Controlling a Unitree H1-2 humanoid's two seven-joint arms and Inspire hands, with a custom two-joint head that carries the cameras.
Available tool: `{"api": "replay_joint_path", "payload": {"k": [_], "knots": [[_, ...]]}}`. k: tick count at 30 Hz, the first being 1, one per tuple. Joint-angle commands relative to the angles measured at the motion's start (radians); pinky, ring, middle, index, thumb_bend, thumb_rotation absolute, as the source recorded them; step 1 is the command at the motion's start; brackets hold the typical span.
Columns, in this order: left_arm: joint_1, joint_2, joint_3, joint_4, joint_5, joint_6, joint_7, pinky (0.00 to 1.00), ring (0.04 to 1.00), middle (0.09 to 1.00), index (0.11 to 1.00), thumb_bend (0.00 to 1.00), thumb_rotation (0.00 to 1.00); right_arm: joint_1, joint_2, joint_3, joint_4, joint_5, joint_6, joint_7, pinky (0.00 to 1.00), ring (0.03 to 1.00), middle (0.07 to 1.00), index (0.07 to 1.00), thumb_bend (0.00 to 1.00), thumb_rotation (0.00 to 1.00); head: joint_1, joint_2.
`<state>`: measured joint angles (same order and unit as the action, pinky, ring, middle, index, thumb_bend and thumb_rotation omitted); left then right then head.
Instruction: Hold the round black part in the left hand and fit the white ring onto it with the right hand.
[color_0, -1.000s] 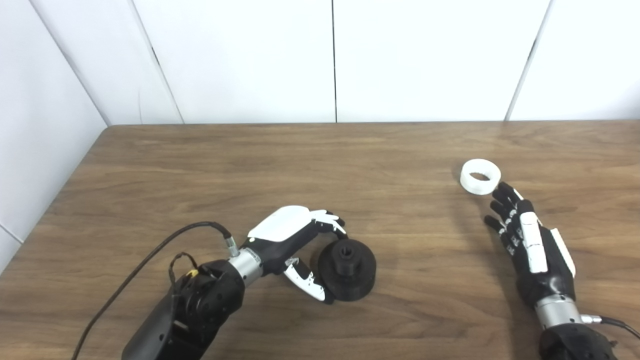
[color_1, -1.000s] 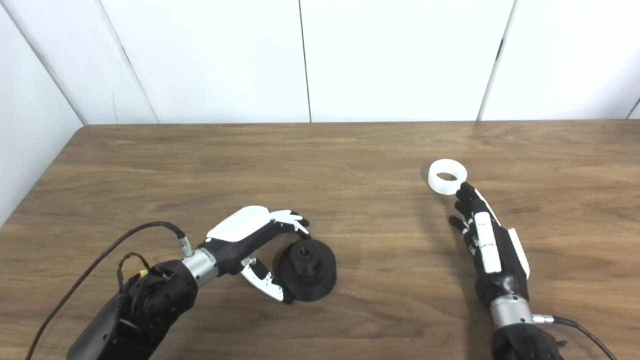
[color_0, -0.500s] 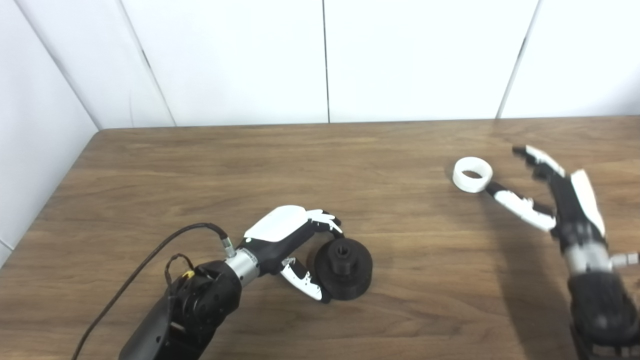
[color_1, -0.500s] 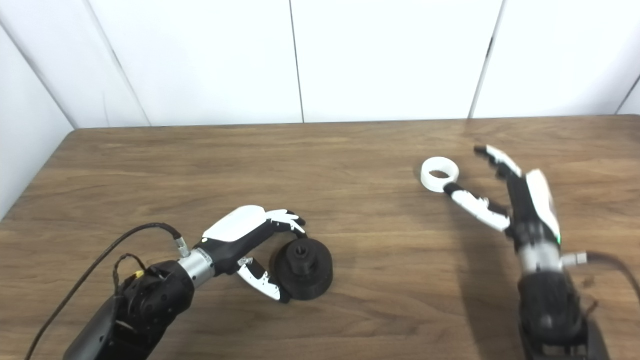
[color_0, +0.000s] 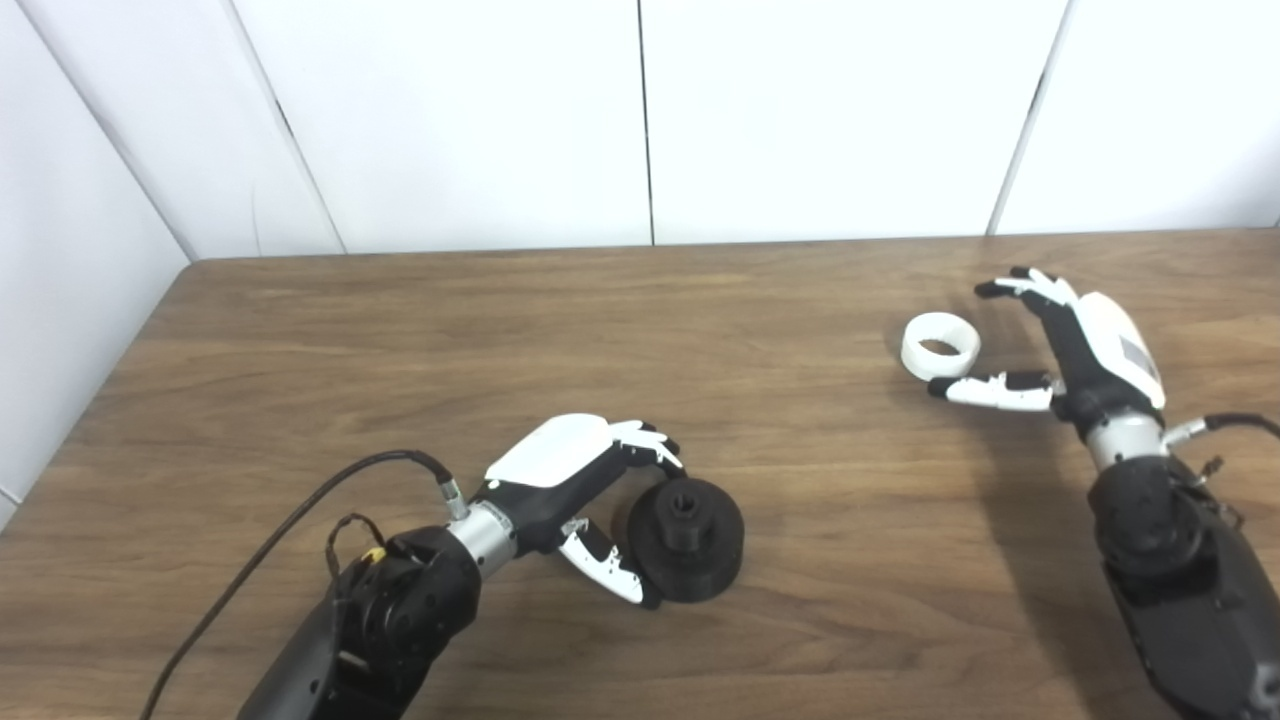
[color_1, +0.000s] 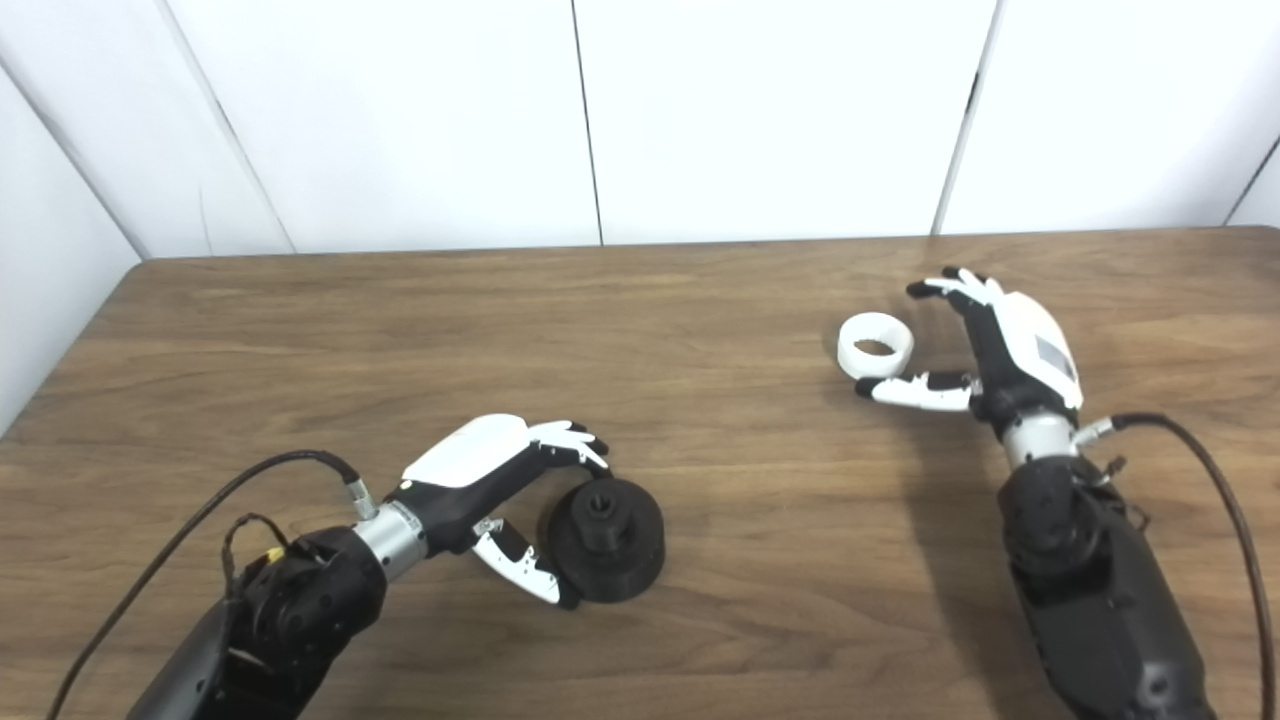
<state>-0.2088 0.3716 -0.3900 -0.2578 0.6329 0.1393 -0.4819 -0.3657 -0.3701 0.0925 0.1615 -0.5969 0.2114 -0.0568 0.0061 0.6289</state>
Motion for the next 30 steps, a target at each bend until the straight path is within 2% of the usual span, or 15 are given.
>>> {"api": "replay_joint_path", "payload": {"k": [1,10,17,30], "knots": [[-0.005,0.0,0.003,-0.023,-0.007,-0.013,0.001,0.85,0.943,0.882,0.685,0.92,0.21,-0.055,-0.014,0.007,0.014,-0.02,-0.033,-0.035,1.0,1.0,0.943,0.779,0.9,0.33,0.0,0.0],[0.004,0.0,0.005,-0.01,-0.007,-0.027,0.016,0.85,0.939,0.879,0.691,0.93,0.2,-0.115,-0.012,0.025,0.131,-0.021,-0.037,-0.061,1.0,1.0,0.951,0.796,0.9,0.36,-0.005,-0.008],[0.005,0.0,0.004,-0.004,-0.011,-0.034,0.021,0.85,0.942,0.883,0.69,0.92,0.21,-0.155,-0.013,0.031,0.193,-0.014,-0.038,-0.069,0.96,1.0,0.945,0.805,0.88,0.35,-0.008,-0.015],[0.003,-0.001,0.004,-0.002,-0.006,-0.033,0.02,0.85,0.947,0.886,0.691,0.93,0.21,-0.196,-0.018,0.049,0.233,0.002,-0.041,-0.056,0.92,0.999,0.943,0.796,0.86,0.37,-0.008,-0.016]]}}
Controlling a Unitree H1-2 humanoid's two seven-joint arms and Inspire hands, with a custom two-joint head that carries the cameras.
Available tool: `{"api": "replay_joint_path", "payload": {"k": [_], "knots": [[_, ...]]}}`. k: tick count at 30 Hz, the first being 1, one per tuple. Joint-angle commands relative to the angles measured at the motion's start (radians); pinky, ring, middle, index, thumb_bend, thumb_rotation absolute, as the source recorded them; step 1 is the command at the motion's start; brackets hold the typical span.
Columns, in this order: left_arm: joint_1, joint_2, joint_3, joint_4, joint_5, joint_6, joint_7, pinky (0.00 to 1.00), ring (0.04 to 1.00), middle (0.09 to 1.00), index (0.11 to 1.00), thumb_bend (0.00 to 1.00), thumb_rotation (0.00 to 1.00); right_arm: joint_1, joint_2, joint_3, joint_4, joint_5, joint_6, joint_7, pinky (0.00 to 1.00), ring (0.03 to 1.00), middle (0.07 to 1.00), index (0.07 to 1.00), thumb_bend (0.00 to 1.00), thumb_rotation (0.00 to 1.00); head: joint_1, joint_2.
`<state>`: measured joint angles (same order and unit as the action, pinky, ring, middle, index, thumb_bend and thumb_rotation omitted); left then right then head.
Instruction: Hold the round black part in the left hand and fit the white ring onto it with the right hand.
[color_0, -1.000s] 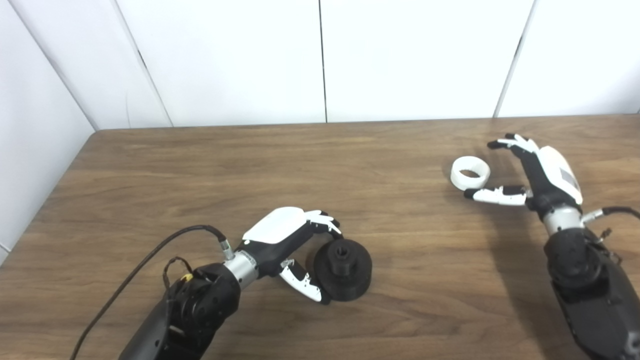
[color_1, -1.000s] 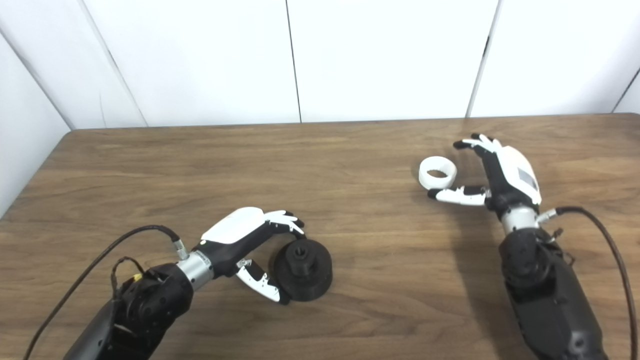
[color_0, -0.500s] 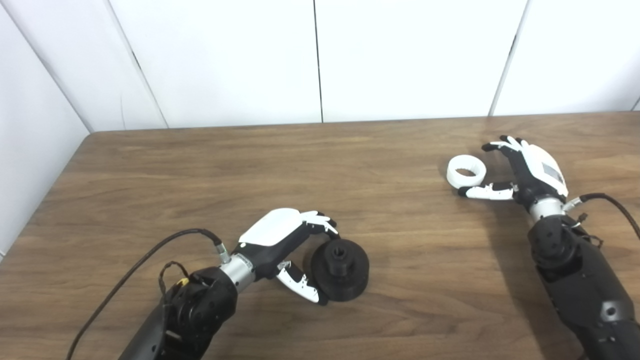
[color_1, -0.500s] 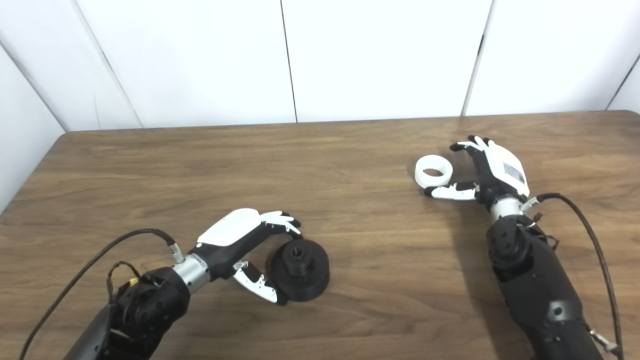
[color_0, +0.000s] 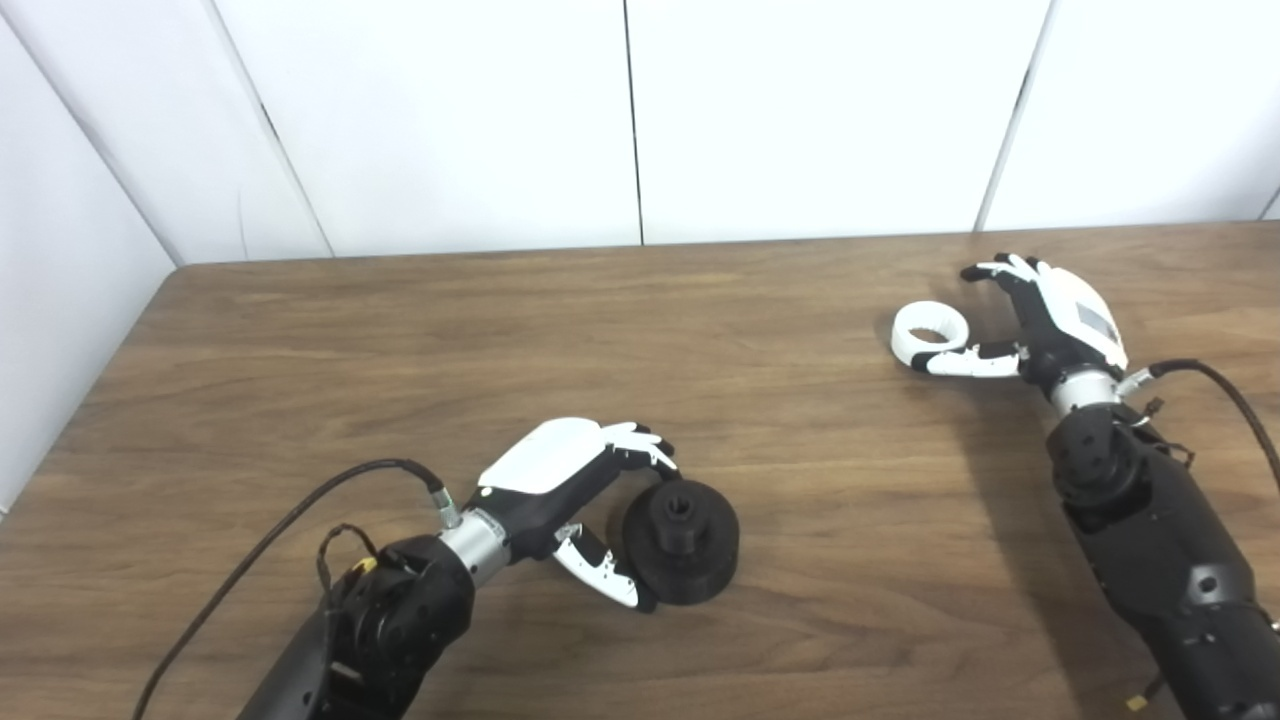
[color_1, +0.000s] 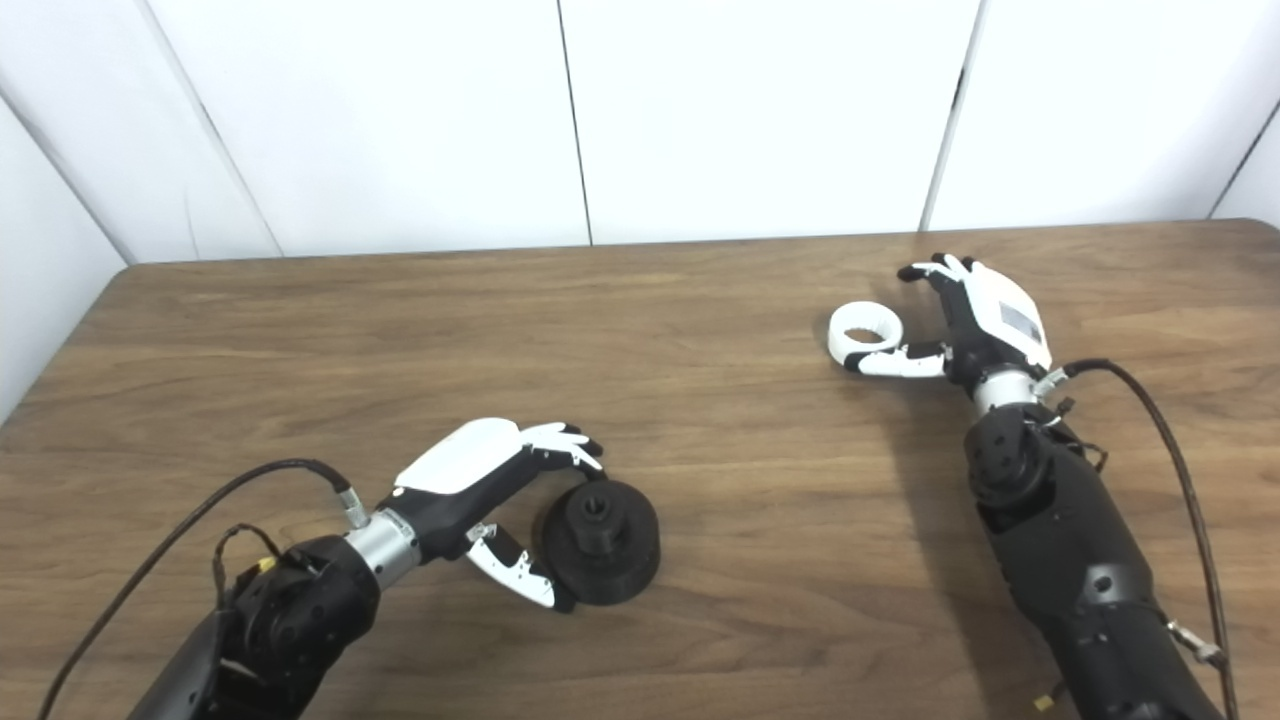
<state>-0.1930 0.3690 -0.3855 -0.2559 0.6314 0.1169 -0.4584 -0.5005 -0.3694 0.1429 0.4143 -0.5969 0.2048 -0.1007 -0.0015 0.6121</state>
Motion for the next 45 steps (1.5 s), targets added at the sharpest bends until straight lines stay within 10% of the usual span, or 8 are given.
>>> {"api": "replay_joint_path", "payload": {"k": [1,22,45], "knots": [[-0.014,0.001,0.0,-0.003,-0.005,-0.011,-0.004,0.85,0.947,0.887,0.692,0.93,0.21,-0.062,-0.018,0.0,-0.019,0.004,-0.036,-0.011,0.92,0.997,0.943,0.792,0.86,0.37,0.001,0.001],[-0.017,-0.006,0.0,0.005,-0.005,-0.014,-0.001,0.85,0.945,0.88,0.69,0.93,0.22,-0.064,-0.027,0.033,-0.004,0.02,-0.06,0.02,0.91,1.0,0.942,0.699,0.87,0.42,0.006,0.004],[-0.012,-0.005,0.007,0.003,-0.012,-0.013,-0.004,0.84,0.947,0.882,0.687,0.92,0.21,-0.058,-0.01,0.02,0.036,0.034,-0.133,-0.067,0.88,0.958,0.895,0.633,0.81,0.25,0.009,0.006]]}}
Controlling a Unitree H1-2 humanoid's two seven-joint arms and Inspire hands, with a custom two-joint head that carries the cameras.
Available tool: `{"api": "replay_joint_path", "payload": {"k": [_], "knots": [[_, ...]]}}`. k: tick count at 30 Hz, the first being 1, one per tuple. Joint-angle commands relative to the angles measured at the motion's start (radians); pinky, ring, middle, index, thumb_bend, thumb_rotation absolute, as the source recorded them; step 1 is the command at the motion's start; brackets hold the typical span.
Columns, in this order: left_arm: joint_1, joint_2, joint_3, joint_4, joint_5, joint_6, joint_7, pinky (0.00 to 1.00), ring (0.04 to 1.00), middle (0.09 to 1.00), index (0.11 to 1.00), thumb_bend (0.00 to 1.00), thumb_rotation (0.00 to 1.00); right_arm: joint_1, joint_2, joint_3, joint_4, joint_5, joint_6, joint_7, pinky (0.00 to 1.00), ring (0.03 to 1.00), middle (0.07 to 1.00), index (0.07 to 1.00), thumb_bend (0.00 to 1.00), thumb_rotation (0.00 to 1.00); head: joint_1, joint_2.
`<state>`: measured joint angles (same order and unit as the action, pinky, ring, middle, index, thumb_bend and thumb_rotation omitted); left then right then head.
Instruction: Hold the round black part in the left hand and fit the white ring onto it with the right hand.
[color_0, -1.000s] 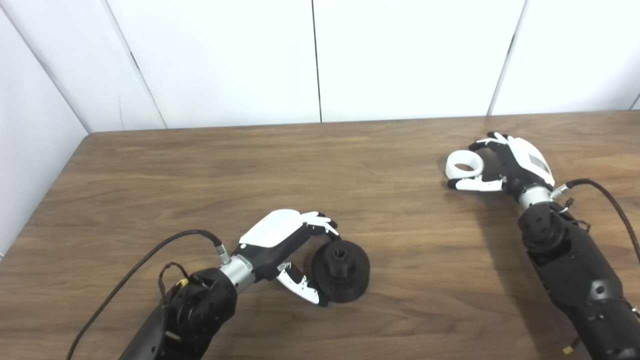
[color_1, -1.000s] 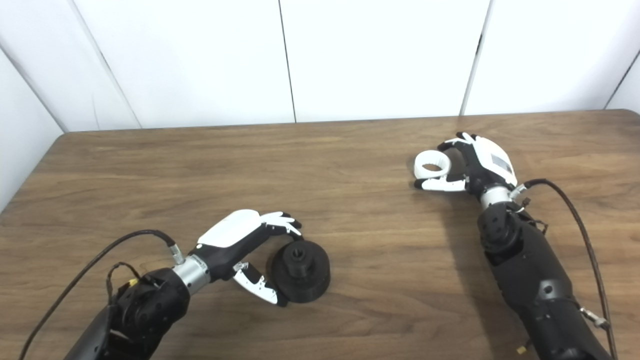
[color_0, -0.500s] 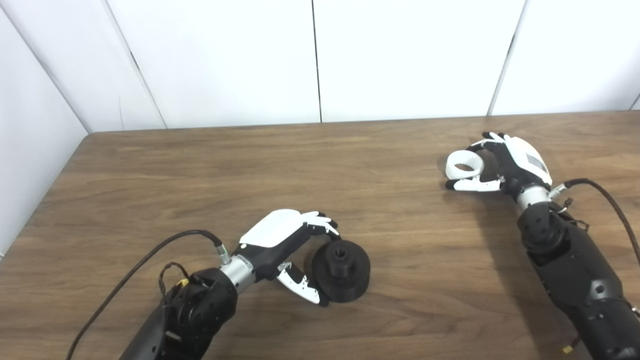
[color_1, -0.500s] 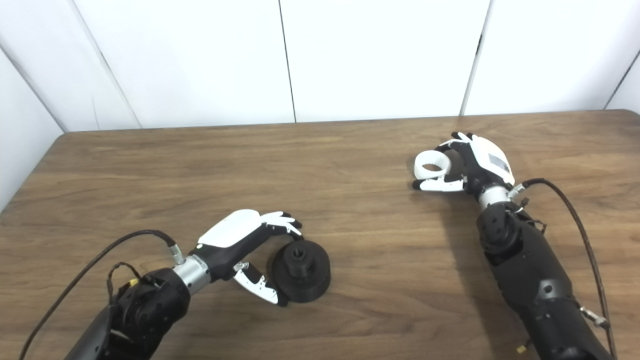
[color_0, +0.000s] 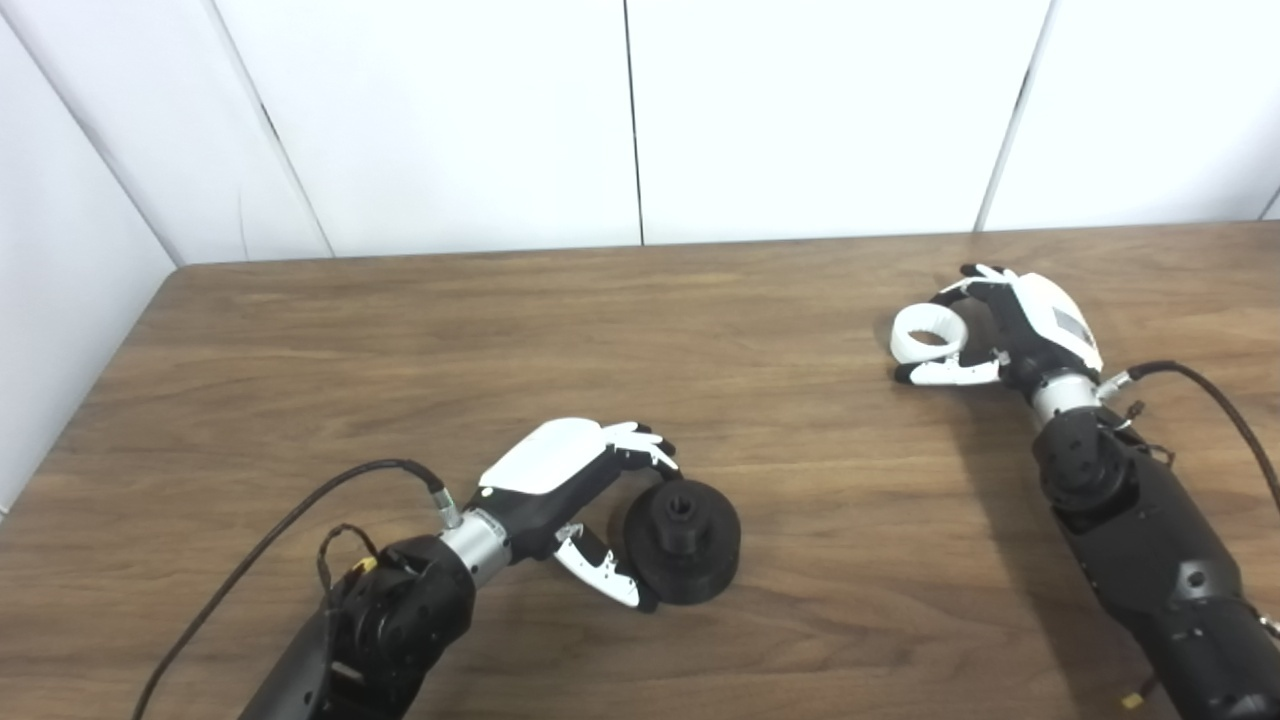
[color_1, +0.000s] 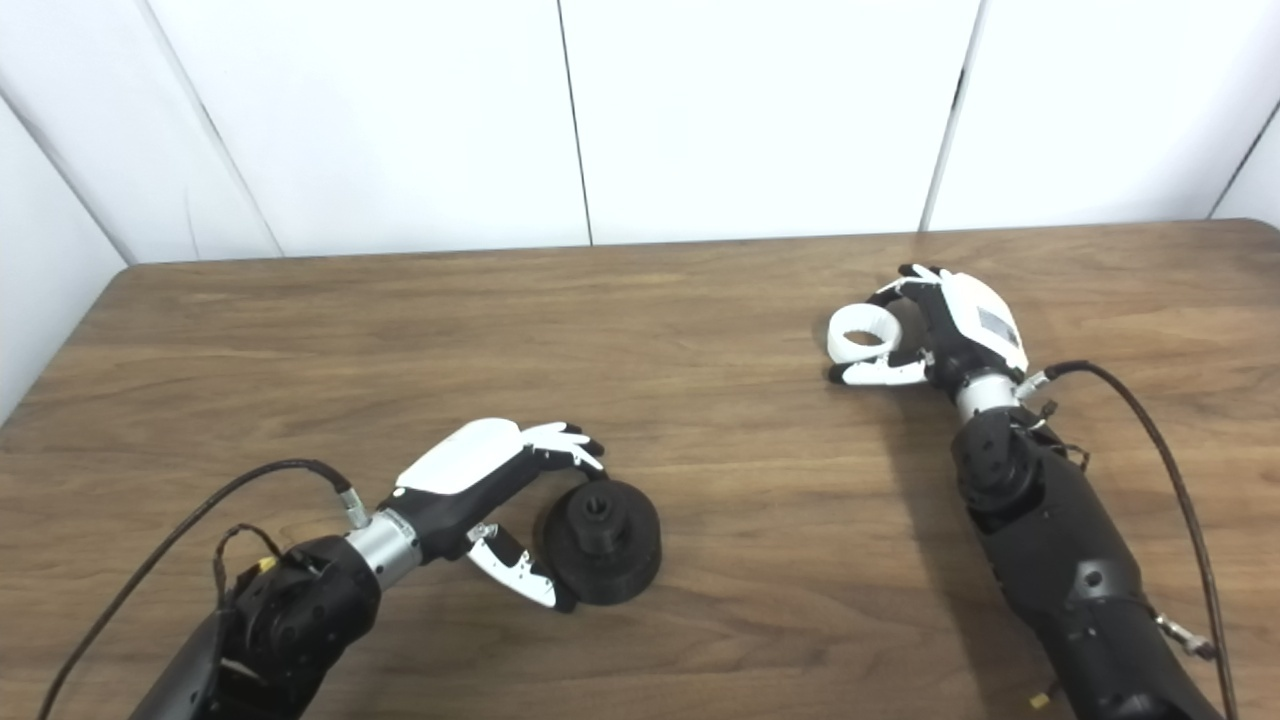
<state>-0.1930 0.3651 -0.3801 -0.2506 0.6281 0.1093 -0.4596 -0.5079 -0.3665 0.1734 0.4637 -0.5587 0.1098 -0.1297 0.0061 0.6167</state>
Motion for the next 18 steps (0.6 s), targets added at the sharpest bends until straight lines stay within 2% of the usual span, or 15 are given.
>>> {"api": "replay_joint_path", "payload": {"k": [1,15,17,18], "knots": [[-0.012,-0.001,0.001,-0.003,-0.007,-0.005,-0.003,0.84,0.946,0.882,0.688,0.92,0.21,-0.051,-0.013,-0.01,-0.011,-0.005,-0.04,-0.04,0.88,0.956,0.893,0.631,0.8,0.25,0.001,0.001],[-0.011,0.0,0.003,-0.005,-0.007,-0.003,-0.004,0.85,0.949,0.883,0.687,0.92,0.21,-0.05,-0.014,-0.009,0.0,-0.001,-0.052,-0.057,0.87,0.948,0.884,0.6,0.8,0.23,0.003,0.002],[-0.011,0.0,0.002,-0.007,-0.005,-0.002,-0.004,0.84,0.95,0.885,0.687,0.92,0.21,-0.05,-0.014,-0.009,0.001,0.0,-0.056,-0.06,0.87,0.948,0.883,0.528,0.61,0.18,0.003,0.003],[-0.01,0.0,0.003,-0.007,-0.006,-0.002,-0.004,0.85,0.95,0.885,0.686,0.92,0.21,-0.05,-0.014,-0.009,0.002,0.0,-0.057,-0.061,0.87,0.947,0.883,0.511,0.57,0.17,0.003,0.004]]}}
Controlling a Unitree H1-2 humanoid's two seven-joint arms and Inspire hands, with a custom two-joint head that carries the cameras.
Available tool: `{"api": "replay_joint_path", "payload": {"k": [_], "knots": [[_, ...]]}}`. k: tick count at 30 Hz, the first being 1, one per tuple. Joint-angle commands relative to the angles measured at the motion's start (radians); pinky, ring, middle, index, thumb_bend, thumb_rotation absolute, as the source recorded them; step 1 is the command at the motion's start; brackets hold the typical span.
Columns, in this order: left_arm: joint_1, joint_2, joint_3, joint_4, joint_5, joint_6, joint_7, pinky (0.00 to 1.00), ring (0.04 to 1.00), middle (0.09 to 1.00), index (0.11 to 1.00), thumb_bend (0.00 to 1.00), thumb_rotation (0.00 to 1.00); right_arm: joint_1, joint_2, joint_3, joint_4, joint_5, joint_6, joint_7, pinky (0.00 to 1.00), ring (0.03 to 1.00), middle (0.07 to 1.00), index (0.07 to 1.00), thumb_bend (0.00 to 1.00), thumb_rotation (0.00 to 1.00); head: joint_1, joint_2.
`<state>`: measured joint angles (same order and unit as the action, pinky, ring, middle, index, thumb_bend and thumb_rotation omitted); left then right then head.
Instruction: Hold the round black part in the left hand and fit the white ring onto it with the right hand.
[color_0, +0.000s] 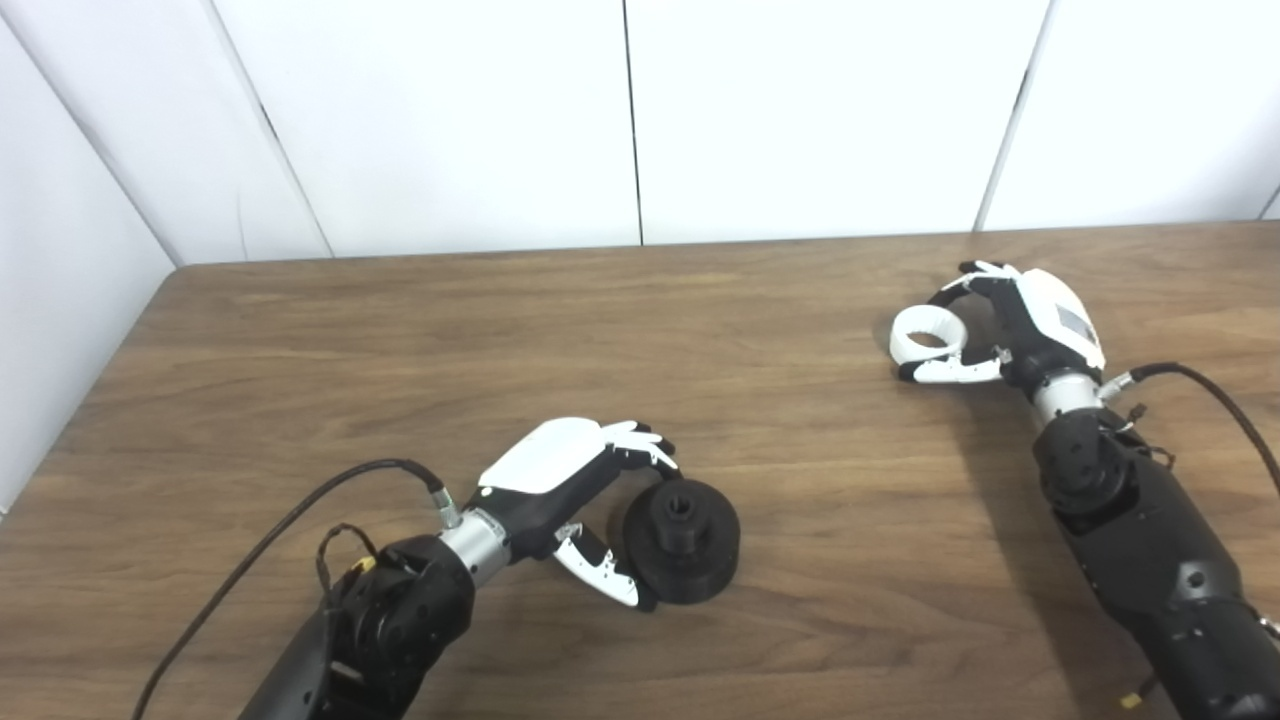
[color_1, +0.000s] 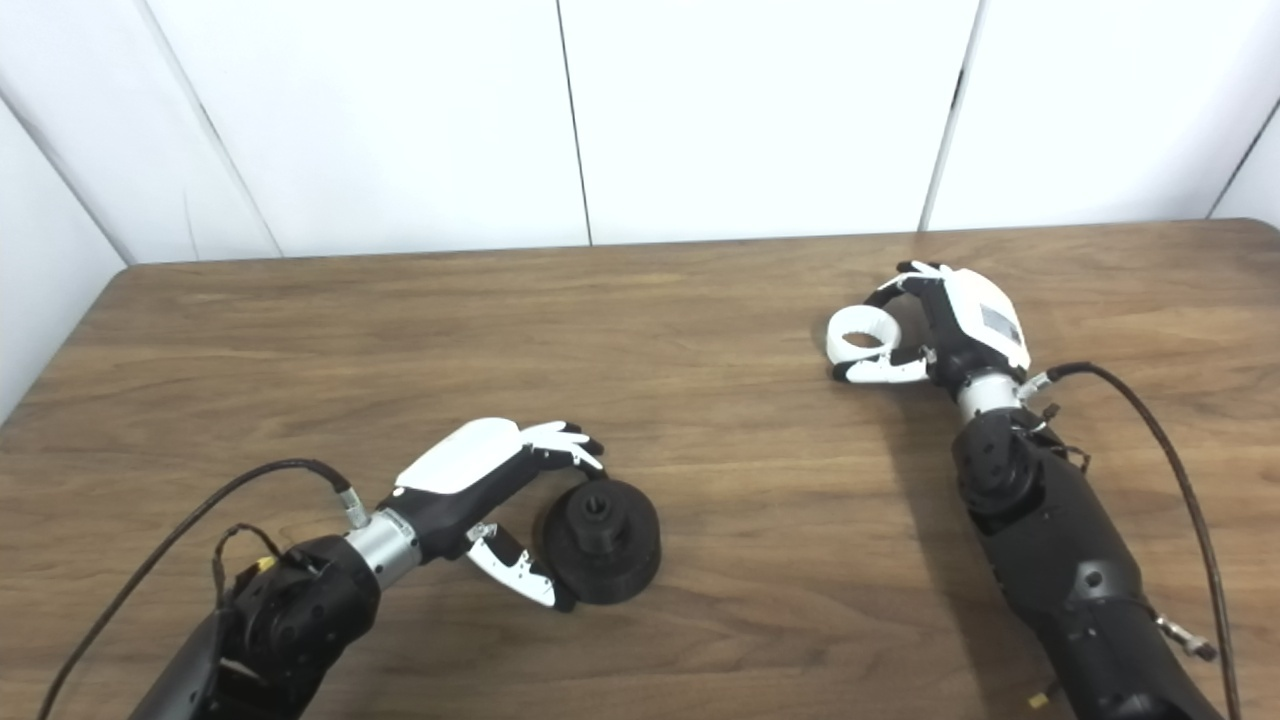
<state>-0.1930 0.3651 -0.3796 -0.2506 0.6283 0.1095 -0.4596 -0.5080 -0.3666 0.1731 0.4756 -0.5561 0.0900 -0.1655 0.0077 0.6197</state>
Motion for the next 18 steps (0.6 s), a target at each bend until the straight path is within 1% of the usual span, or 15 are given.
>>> {"api": "replay_joint_path", "payload": {"k": [1,5,11,18], "knots": [[-0.01,0.0,0.003,-0.008,-0.007,-0.002,-0.004,0.85,0.95,0.885,0.685,0.92,0.21,-0.05,-0.014,-0.008,-0.009,-0.003,-0.038,-0.026,0.86,0.946,0.883,0.502,0.55,0.16,0.001,0.0],[-0.01,0.001,0.002,-0.009,-0.007,0.001,-0.008,0.85,0.954,0.889,0.686,0.91,0.2,-0.049,-0.015,-0.008,-0.004,-0.001,-0.05,-0.034,0.86,0.943,0.881,0.492,0.53,0.15,0.0,0.001],[-0.008,-0.002,0.004,-0.005,-0.009,-0.005,0.0,0.84,0.947,0.883,0.682,0.92,0.19,-0.048,-0.015,-0.01,0.001,-0.006,-0.063,-0.05,0.85,0.936,0.87,0.49,0.52,0.15,0.0,0.001],[-0.007,-0.003,0.004,-0.001,-0.009,-0.012,0.007,0.84,0.945,0.88,0.681,0.92,0.2,-0.046,-0.016,-0.011,0.0,0.0,-0.067,-0.053,0.84,0.932,0.863,0.489,0.52,0.15,0.001,0.002]]}}
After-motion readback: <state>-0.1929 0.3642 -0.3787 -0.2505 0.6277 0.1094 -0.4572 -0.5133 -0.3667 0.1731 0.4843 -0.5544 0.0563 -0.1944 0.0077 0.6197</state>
